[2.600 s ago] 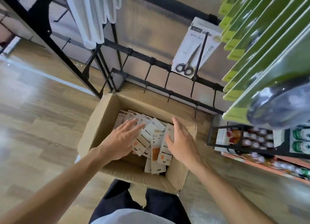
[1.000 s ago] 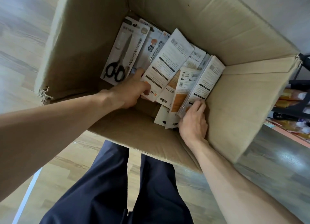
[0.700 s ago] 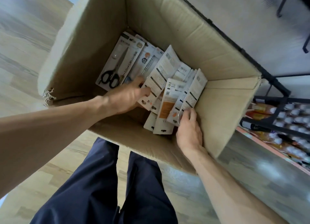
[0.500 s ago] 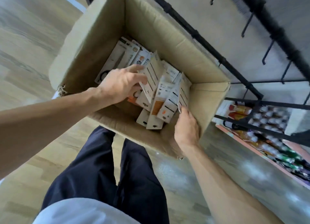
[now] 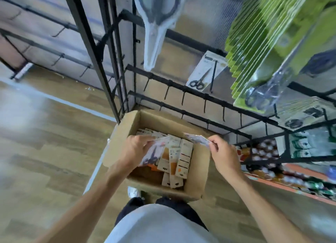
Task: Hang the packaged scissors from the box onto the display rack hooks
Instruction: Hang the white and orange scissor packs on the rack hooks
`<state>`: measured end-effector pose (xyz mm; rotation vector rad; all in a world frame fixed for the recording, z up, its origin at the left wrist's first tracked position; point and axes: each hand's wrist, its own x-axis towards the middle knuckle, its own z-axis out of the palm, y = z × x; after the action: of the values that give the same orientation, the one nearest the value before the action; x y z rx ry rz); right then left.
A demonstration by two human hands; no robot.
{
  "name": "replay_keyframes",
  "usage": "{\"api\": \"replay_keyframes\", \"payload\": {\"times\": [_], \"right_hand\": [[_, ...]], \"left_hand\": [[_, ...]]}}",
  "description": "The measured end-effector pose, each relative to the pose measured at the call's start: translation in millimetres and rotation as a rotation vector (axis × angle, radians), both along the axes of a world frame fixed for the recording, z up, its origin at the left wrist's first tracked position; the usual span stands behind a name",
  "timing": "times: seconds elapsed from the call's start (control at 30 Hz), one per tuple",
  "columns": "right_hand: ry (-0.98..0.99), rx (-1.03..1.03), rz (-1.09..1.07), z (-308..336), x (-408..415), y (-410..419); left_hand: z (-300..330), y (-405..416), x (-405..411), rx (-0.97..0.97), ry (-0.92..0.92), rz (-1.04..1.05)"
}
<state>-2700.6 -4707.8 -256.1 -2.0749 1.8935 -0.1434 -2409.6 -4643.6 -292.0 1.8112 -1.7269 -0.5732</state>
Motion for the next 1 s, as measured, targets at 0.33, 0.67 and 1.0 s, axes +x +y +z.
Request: {"api": "replay_keyframes", "payload": {"times": [0.33,0.67,1.0], "right_hand": [[-0.238,0.011,0.001,61.5,21.0,3.9],[-0.545,0.014,-0.131,89.3,21.5,6.5],[-0.873,-0.028,-0.294,78.6,38.3,-41.0]], "left_hand": [[49.5,-24.9,11.0,-0.136,0.042,-0.182],[62.4,-37.9,3.4,-0.117,0.064,-0.173],[69.6,-40.8,-3.2,-0.126,-0.034,-0.205]]}}
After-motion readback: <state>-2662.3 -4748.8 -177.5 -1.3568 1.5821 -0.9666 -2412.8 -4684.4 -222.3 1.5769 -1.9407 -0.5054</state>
